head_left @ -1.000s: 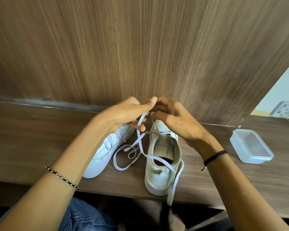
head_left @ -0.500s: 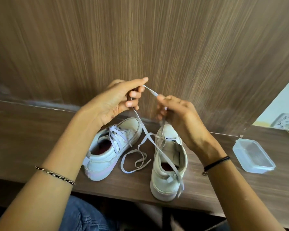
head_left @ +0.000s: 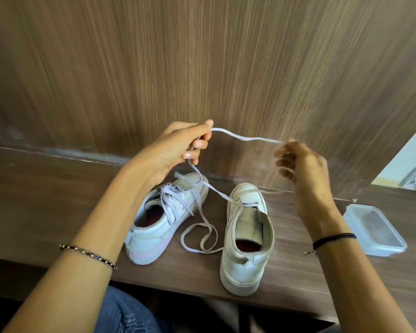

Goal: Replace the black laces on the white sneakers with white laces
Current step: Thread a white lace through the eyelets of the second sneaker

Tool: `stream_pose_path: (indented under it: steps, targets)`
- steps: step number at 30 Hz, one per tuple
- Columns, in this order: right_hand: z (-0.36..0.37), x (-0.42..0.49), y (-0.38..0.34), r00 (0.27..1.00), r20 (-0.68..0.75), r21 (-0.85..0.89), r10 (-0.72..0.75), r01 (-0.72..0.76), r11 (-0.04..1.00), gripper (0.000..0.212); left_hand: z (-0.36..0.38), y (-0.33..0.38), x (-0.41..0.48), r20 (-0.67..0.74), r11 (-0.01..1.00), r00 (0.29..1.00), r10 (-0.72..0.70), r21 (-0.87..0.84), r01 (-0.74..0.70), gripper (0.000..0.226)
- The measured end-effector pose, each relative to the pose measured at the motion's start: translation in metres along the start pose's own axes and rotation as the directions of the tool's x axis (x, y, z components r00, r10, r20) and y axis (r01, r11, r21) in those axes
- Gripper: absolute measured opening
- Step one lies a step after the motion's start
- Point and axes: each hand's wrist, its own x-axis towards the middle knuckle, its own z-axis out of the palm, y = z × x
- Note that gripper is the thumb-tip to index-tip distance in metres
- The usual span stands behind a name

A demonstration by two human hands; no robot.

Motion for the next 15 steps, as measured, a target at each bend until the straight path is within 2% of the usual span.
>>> stream_pose_path:
  steps: [1, 2, 3, 6, 8, 11, 13, 15]
  targets:
    - [0.000, -0.003, 0.006, 0.998, 0.043, -0.212, -0.047, 0.055, 0.976, 0.019, 0.002, 0.000, 0.000, 0.007, 0.998, 1.000, 0.016, 0.056, -0.017, 0.031]
    - [0.003, -0.008, 0.010, 0.990, 0.112, -0.330, -0.087, 0.120, 0.936, 0.013, 0.005, 0.000, -0.002, 0.029, 0.991, 0.999, 0.028, 0.130, -0.032, 0.032]
    - [0.007, -0.010, 0.012, 0.972, 0.194, -0.359, -0.130, 0.193, 0.913, 0.014, 0.010, -0.001, -0.003, 0.063, 0.979, 0.997, 0.034, 0.197, -0.046, 0.033]
    - [0.022, -0.016, 0.006, 0.877, 0.444, -0.199, -0.182, 0.294, 0.935, 0.023, 0.026, -0.002, -0.005, 0.144, 0.955, 0.988, 0.047, 0.284, -0.087, 0.035]
    - [0.028, -0.019, 0.004, 0.835, 0.517, -0.213, -0.188, 0.338, 0.917, 0.030, 0.029, -0.003, -0.003, 0.110, 0.949, 0.992, 0.065, 0.299, -0.095, 0.036]
    - [0.026, -0.017, 0.010, 0.860, 0.463, -0.298, -0.212, 0.377, 0.877, 0.035, 0.017, -0.004, -0.002, 0.072, 0.945, 0.995, 0.064, 0.317, -0.084, 0.039]
    - [0.021, -0.011, 0.013, 0.926, 0.301, -0.231, -0.229, 0.304, 0.924, 0.035, 0.007, -0.004, -0.002, 0.057, 0.958, 0.997, 0.056, 0.277, -0.070, 0.036]
    - [0.015, -0.003, 0.013, 0.982, 0.072, -0.151, -0.173, 0.182, 0.972, 0.033, -0.001, -0.004, 0.001, -0.020, 0.984, 0.998, 0.060, 0.169, -0.056, 0.033]
